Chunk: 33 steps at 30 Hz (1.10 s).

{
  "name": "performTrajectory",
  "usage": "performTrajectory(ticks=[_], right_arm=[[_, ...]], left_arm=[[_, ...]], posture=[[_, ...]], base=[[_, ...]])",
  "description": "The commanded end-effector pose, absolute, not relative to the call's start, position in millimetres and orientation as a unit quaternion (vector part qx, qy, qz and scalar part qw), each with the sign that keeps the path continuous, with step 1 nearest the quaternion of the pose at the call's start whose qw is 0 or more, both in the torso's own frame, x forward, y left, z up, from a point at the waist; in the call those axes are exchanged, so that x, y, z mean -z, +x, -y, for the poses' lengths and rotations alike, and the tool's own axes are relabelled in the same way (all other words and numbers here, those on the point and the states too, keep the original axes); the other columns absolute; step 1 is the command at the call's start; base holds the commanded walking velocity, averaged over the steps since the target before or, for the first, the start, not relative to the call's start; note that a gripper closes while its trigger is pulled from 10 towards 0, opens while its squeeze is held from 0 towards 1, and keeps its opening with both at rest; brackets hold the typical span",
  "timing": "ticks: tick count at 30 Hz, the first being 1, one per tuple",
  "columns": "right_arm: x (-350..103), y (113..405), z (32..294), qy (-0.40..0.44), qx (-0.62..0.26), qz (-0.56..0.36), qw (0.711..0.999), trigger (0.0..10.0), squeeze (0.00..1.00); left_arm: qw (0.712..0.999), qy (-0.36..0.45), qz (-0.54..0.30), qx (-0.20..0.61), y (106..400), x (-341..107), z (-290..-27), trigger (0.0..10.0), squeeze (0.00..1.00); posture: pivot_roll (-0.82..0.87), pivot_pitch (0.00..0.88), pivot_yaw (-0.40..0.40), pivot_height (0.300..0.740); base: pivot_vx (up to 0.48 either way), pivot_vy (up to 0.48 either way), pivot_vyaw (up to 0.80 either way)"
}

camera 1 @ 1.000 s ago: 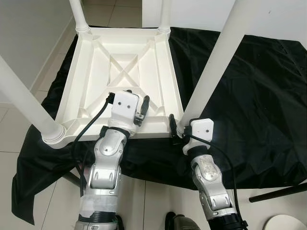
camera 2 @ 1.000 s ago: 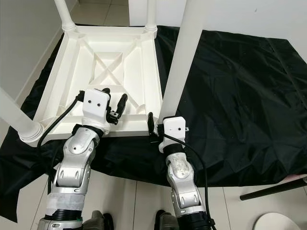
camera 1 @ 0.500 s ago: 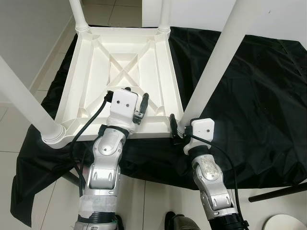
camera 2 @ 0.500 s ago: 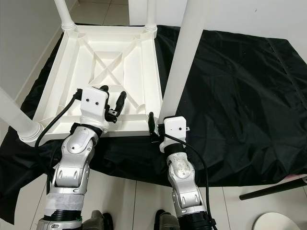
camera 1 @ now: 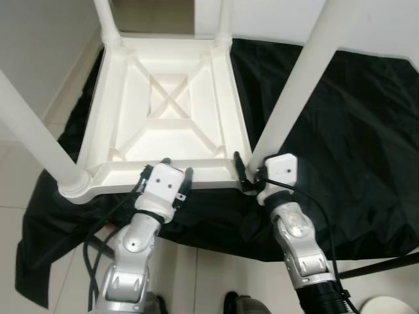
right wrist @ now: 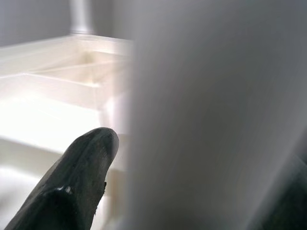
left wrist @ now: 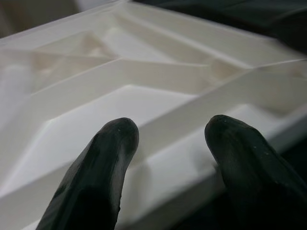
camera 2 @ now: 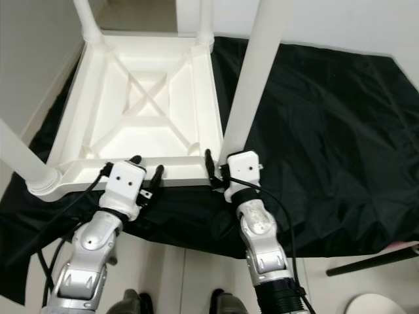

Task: Building children table

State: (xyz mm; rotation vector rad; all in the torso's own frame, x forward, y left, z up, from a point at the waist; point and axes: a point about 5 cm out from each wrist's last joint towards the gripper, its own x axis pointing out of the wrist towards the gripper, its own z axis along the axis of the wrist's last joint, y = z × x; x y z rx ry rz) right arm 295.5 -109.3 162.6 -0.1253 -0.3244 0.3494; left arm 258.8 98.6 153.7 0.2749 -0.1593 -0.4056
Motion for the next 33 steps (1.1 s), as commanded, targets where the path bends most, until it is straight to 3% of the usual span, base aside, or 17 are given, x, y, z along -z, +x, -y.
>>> performTrajectory(ticks=[1,5,15,33], right_arm=[[-161,296,112,-0.066,-0.207,0.155,0.964,10.0,0.00],[-163,296,117,-0.082,-0.257,0.149,0.951,10.0,0.00],[-158,295,119,-0.084,-0.294,0.137,0.942,10.0,0.00],[-162,303,142,-0.089,-0.355,0.111,0.924,10.0,0.00]], left_arm=[[0.949,0.138,0.066,0.277,249,-148,-96,10.0,0.00],[0.938,0.131,0.061,0.317,242,-150,-100,10.0,0.00],[0.941,0.082,0.089,0.315,243,-175,-97,10.0,0.00],[0.894,0.119,0.053,0.429,225,-168,-95,10.0,0.00]], posture=[[-0.02,0.152,-0.002,0.740],[-0.02,0.151,-0.005,0.740],[-0.02,0.143,-0.006,0.740],[-0.02,0.121,-0.005,0.740]], base=[[0.000,0.000,0.00],[0.000,0.000,0.00],[0.000,0.000,0.00],[0.000,0.000,0.00]])
